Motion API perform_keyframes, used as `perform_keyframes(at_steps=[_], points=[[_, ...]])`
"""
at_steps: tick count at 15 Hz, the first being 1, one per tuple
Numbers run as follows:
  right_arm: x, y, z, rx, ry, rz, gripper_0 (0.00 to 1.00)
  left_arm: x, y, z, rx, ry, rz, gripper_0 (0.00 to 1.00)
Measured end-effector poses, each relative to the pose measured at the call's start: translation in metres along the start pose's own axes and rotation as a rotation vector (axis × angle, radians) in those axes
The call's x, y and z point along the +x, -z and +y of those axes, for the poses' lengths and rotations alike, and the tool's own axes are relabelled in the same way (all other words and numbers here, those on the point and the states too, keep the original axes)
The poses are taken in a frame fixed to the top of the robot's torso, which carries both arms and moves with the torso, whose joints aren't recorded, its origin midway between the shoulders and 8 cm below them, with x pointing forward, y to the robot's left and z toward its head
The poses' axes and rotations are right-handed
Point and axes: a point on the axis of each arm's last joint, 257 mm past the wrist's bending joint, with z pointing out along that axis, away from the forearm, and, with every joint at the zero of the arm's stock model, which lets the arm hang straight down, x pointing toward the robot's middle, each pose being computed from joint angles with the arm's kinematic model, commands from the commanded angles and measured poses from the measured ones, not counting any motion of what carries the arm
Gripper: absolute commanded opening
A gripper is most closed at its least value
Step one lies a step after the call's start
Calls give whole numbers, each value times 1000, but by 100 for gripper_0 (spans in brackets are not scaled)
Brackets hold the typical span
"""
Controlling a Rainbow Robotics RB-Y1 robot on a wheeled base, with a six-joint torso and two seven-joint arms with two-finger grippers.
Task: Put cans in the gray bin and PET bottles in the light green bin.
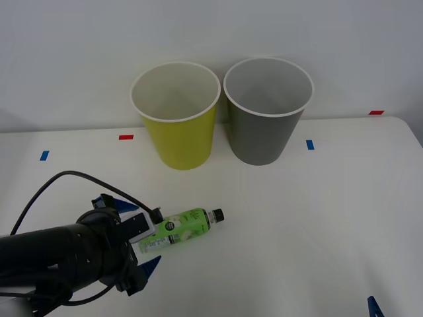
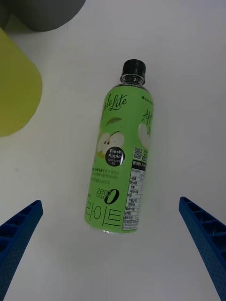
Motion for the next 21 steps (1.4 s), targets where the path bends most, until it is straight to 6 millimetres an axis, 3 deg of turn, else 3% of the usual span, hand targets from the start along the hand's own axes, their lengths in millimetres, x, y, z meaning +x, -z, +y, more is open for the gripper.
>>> perform_keyframes(at_steps=[6,10,21], points=[[0,0,0,0,0,0,94,4,3,11,-9,-41,28,100],[0,0,0,0,0,0,94,6,-2,20,-17,-202,41,100],[0,0,0,0,0,0,94,-25,-17,9,72,-207,76,100]])
